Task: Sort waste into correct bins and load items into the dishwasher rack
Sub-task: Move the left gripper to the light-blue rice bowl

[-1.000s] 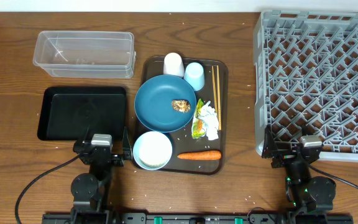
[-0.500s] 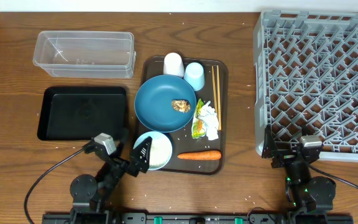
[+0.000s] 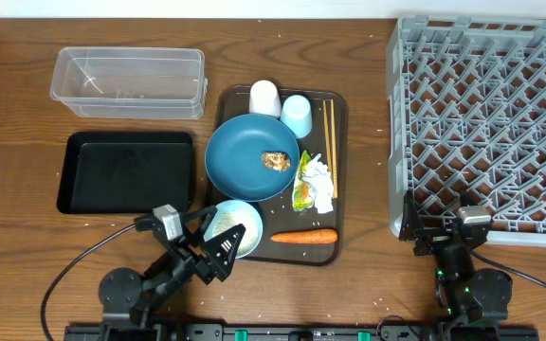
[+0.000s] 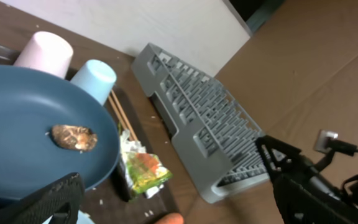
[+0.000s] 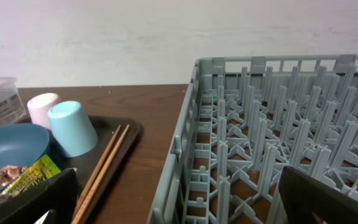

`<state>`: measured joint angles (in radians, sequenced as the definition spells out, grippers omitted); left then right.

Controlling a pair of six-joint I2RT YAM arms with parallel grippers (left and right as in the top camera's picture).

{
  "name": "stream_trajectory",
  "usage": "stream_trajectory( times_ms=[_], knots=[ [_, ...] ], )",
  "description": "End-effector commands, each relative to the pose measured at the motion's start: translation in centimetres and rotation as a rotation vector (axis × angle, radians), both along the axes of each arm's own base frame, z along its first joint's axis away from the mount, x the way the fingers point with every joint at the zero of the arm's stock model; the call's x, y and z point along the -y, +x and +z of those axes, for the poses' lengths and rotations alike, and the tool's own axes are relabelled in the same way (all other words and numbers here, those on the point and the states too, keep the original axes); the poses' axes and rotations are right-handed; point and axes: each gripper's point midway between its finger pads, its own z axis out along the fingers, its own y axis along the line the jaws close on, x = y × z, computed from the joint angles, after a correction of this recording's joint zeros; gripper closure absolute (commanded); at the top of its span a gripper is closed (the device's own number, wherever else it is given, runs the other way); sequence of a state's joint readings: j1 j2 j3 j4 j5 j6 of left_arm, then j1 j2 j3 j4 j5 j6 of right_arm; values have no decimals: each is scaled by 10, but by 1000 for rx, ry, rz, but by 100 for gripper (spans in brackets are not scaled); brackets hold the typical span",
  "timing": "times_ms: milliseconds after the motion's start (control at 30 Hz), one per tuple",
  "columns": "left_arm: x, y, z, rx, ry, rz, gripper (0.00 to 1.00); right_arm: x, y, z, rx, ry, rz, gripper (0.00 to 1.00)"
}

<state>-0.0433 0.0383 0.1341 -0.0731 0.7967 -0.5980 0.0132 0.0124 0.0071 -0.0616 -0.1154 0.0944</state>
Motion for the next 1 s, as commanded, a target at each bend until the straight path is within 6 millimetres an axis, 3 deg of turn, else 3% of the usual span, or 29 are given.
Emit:
stream_trajectory(
  times_ms=[0,300,567,967],
  knots=[
    [3,-7,19,-1,54,-29,2,3,0,-2,-5,-6,-14,1],
    [3,0,50,-218,216,-78,2,3,0,-2,-5,-6,-14,1],
    [-26,0,28,-562,510,26,2,3,0,-2,-5,-6,-14,1],
    [-10,6,24,-529,687,102,2,3,0,-2,-5,-6,-14,1]
  ],
)
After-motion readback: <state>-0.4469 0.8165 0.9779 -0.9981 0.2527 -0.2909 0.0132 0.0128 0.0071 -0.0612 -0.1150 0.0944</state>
